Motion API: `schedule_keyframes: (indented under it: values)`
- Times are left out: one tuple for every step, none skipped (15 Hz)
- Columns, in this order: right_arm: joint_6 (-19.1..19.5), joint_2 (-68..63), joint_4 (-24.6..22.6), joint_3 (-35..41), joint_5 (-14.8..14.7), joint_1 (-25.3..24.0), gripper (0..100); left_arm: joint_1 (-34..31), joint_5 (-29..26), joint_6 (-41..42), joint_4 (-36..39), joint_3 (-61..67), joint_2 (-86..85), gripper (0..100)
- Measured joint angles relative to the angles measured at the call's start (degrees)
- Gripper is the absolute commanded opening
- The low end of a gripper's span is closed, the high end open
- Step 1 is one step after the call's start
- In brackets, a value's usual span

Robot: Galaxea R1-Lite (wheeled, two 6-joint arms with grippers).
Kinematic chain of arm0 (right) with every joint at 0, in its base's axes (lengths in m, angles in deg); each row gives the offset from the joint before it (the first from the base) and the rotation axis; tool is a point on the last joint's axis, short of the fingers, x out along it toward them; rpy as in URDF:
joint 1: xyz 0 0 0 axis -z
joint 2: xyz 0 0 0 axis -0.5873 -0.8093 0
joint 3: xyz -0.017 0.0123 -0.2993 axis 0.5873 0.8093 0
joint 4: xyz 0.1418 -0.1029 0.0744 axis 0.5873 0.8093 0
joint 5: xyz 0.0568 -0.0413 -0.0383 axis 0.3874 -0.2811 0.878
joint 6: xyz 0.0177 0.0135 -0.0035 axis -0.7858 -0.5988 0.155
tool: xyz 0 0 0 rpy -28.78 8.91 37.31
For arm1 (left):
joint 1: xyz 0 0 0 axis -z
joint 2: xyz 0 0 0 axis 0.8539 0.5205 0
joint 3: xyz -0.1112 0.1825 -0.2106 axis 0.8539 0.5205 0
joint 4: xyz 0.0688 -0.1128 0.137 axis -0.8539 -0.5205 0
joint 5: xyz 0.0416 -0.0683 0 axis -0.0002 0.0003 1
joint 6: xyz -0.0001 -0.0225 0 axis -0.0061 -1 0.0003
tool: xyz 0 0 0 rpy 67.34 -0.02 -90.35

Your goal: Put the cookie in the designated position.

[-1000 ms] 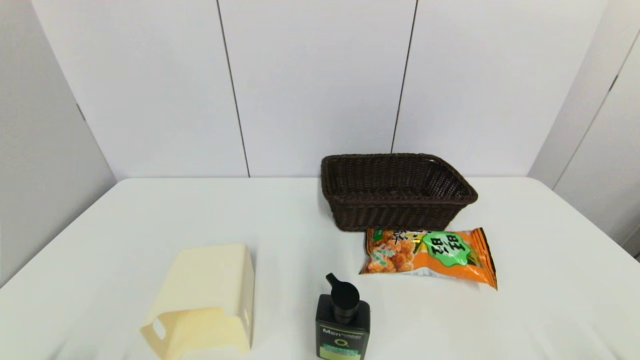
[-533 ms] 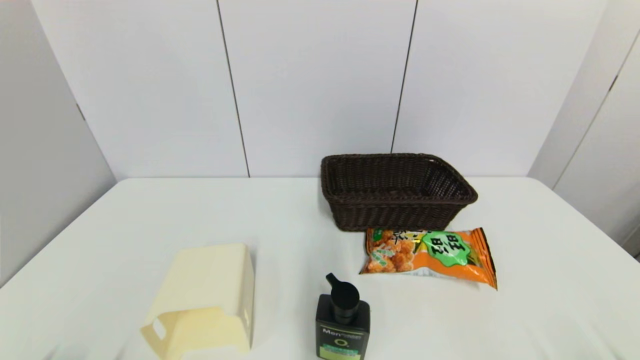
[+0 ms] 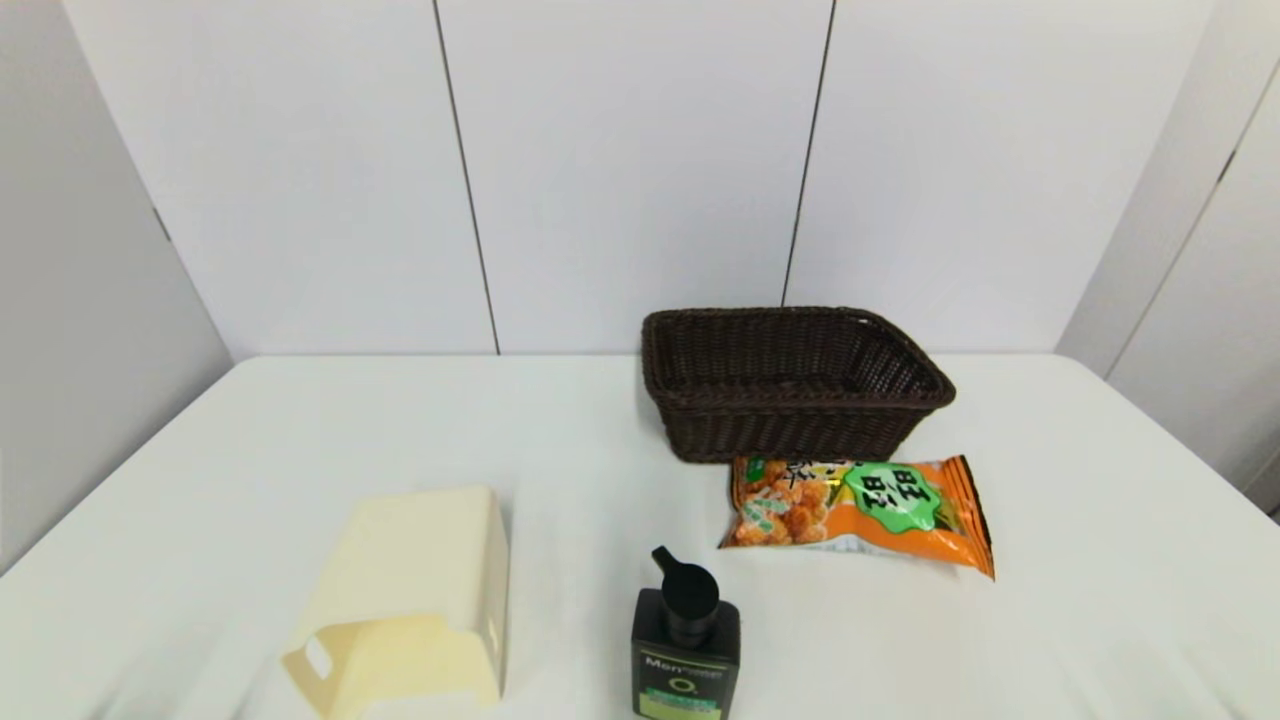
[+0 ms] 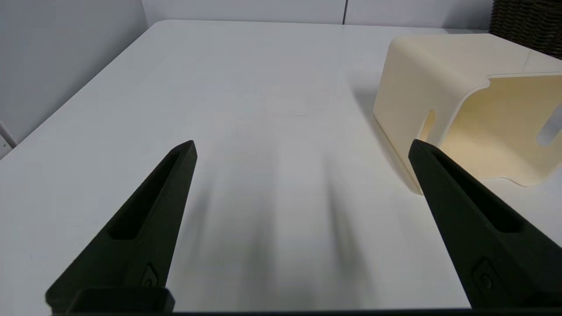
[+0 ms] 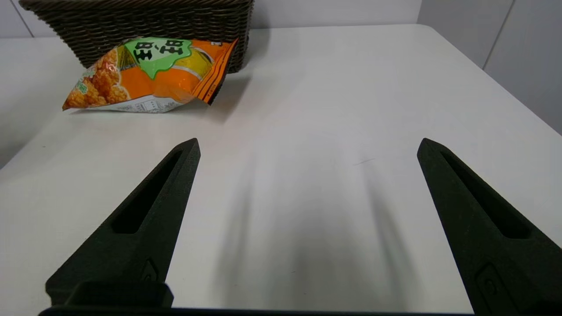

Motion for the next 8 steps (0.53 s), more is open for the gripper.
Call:
schedule_keyframes:
  values:
    - [0.09, 0.00, 0.00, 0.00, 0.00, 0.00, 100, 0.00, -0.02, 0.00, 0.00, 0.00, 0.02, 100]
    - [0.07, 0.00, 0.00, 0.00, 0.00, 0.00, 100, 0.00, 0.00, 0.00, 0.00, 0.00, 0.02, 100]
    - [0.00, 0.00, 0.00, 0.00, -0.02, 0.00, 100, 0.00, -0.02, -0.02, 0.00, 0.00, 0.02, 100]
    - [-0.20, 0.00, 0.00, 0.00, -0.09, 0.00, 100, 0.00, -0.02, 0.01, 0.00, 0.00, 0.02, 100]
    - [-0.37, 0.00, 0.00, 0.00, -0.09, 0.00, 100, 0.00, -0.05, 0.00, 0.00, 0.00, 0.02, 100]
    - [-0.37, 0.00, 0.00, 0.00, -0.11, 0.00, 100, 0.00, -0.02, 0.00, 0.00, 0.00, 0.02, 100]
    - [-0.30, 0.00, 0.00, 0.00, -0.11, 0.00, 100, 0.00, -0.02, 0.00, -0.02, 0.00, 0.02, 100]
    - [-0.30, 0.00, 0.00, 0.00, -0.07, 0.00, 100, 0.00, -0.02, 0.00, -0.02, 0.00, 0.02, 100]
